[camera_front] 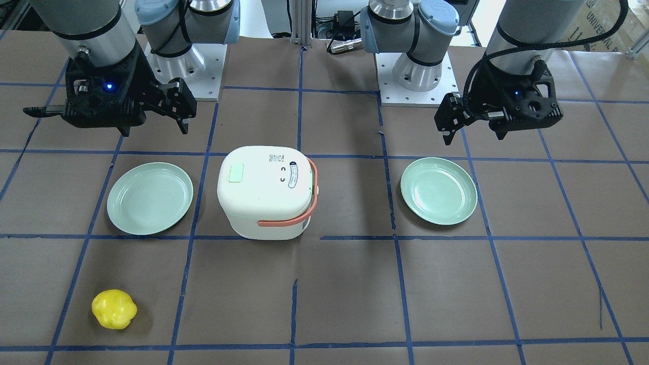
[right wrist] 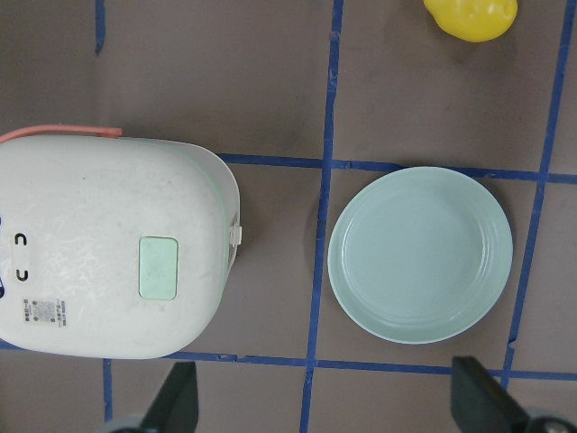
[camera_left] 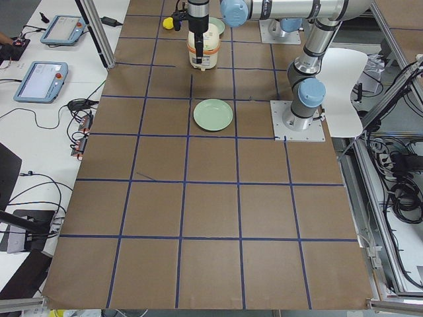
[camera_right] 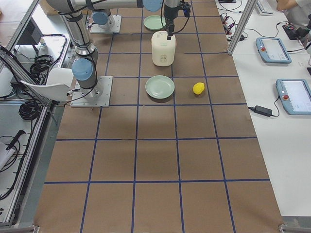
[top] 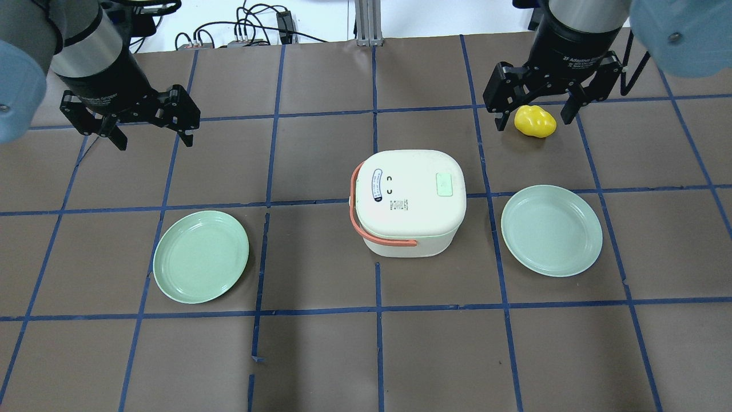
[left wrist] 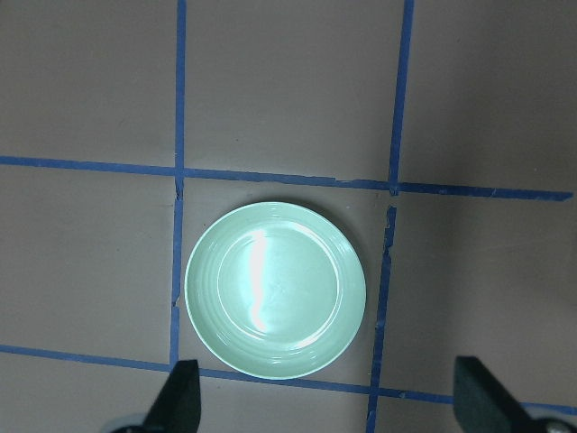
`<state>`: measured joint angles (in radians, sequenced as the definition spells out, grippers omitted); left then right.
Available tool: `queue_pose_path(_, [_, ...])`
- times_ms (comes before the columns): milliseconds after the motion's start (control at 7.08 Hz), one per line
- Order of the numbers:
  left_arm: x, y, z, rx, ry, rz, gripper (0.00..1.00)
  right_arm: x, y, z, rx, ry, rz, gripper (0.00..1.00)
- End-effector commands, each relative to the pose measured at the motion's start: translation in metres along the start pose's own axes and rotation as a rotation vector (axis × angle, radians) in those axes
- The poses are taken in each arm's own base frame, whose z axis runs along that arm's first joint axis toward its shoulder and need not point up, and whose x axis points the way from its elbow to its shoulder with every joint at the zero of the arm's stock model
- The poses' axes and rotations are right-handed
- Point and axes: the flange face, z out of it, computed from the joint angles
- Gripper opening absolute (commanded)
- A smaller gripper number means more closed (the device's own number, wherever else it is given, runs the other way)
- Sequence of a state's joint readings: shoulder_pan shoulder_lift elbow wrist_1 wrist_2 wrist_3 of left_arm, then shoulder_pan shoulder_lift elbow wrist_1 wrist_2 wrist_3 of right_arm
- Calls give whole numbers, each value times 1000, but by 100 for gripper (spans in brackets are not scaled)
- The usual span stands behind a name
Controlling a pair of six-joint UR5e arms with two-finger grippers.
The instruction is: Press rice cooker button
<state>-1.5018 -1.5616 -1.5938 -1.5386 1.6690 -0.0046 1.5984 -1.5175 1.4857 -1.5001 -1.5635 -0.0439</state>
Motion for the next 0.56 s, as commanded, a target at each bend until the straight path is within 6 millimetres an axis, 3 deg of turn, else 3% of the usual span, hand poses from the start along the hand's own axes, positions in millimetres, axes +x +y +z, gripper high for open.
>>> queue_pose_path(0, [0,0,0,0,0,0,100,-1,0,0,1,-6,21,93])
queue_pose_path(424, [0,0,0,0,0,0,100,-3,1,0,-2,-19,27,93])
